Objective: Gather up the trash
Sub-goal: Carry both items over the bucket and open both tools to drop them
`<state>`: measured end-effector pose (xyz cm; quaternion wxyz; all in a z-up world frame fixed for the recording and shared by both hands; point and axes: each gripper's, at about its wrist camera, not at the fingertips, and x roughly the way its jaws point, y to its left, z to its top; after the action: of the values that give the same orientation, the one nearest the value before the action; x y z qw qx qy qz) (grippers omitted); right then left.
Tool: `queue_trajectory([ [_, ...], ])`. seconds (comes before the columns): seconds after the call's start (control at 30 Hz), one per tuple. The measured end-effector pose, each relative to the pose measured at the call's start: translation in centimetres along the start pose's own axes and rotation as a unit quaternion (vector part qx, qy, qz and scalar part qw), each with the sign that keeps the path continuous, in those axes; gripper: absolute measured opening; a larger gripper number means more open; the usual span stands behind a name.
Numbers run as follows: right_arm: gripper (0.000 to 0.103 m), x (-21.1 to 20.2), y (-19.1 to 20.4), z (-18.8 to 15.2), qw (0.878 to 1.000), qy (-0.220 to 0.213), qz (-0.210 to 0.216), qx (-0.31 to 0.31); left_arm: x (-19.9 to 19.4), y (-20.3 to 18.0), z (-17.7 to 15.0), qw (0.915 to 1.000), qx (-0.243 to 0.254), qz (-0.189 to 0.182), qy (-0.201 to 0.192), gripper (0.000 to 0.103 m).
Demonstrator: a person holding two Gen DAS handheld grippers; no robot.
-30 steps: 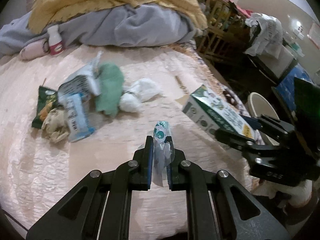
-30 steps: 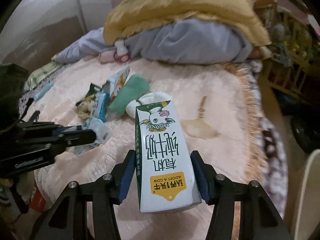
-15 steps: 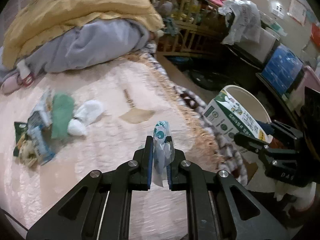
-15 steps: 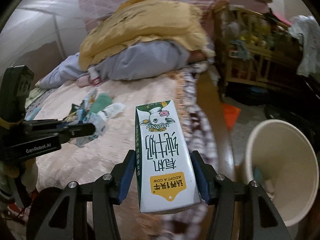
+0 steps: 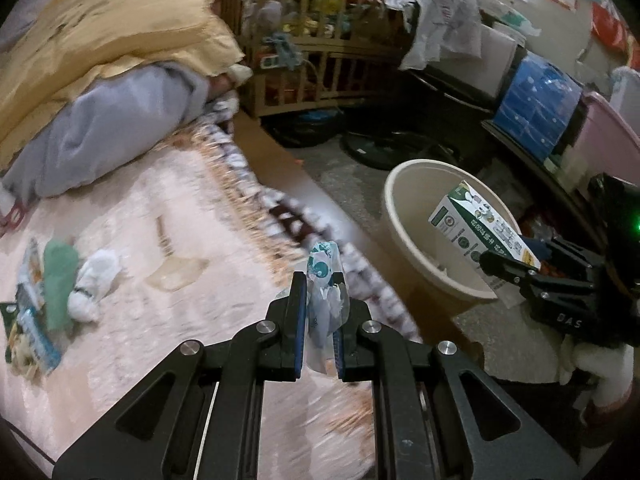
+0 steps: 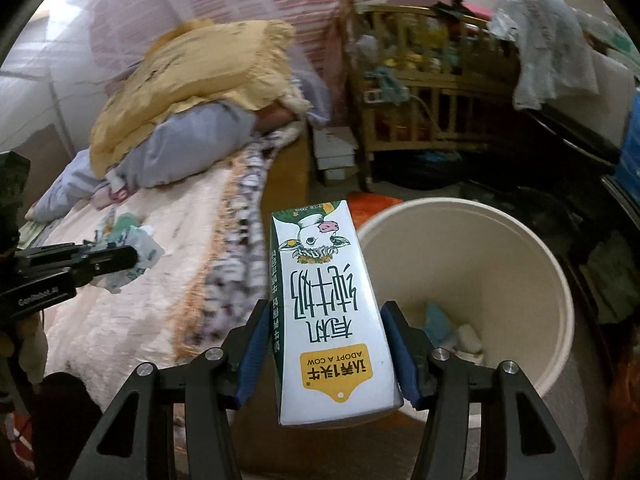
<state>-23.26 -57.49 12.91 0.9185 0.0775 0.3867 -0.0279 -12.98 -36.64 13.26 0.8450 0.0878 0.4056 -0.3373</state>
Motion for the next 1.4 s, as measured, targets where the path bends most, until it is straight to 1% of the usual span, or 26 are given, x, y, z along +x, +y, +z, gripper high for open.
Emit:
queue_trajectory([
  [0.13, 0.054, 0.2, -2.5, -0.4, 1.000, 0.003, -0.011, 0.019, 1.5, -2.0, 1.1, 0.9998, 0.016, -0.008, 0.005, 0.009],
  [0.3, 0.054, 0.6, -5.3, -0.9, 0.999, 0.005, -0.023, 0.043, 3.2, -4.0, 2.2, 0.9995, 0.020, -0.024, 0.010, 0.009],
  [0.6, 0.054, 1.4, -8.9, -2.0, 0.996, 0.010, -0.039, 0.074, 6.0, -8.1, 3.7, 0.9978, 0.037, -0.053, 0.015, 0.009],
  [0.87, 0.054, 2.5, -10.8, -2.4, 0.994, 0.017, -0.045, 0.095, 8.0, -10.4, 4.3, 0.9965, 0.048, -0.065, 0.020, 0.009],
  [1.03, 0.054, 3.1, -11.2, -2.4, 0.994, 0.026, -0.050, 0.097, 9.3, -11.1, 4.7, 0.9962, 0.042, -0.072, 0.026, 0.009],
  [1.23, 0.054, 2.9, -11.5, -2.2, 0.993, 0.020, -0.065, 0.095, 10.8, -11.5, 5.0, 0.9948, 0.025, -0.091, 0.036, 0.009],
  [1.33, 0.056, 2.8, -11.8, -2.0, 0.991, 0.016, -0.093, 0.095, 11.3, -11.7, 5.1, 0.9936, 0.020, -0.104, 0.037, 0.012],
  [1.4, 0.066, 2.8, -12.0, -2.0, 0.991, 0.014, -0.091, 0.102, 11.5, -11.8, 5.1, 0.9934, 0.020, -0.105, 0.041, 0.026],
])
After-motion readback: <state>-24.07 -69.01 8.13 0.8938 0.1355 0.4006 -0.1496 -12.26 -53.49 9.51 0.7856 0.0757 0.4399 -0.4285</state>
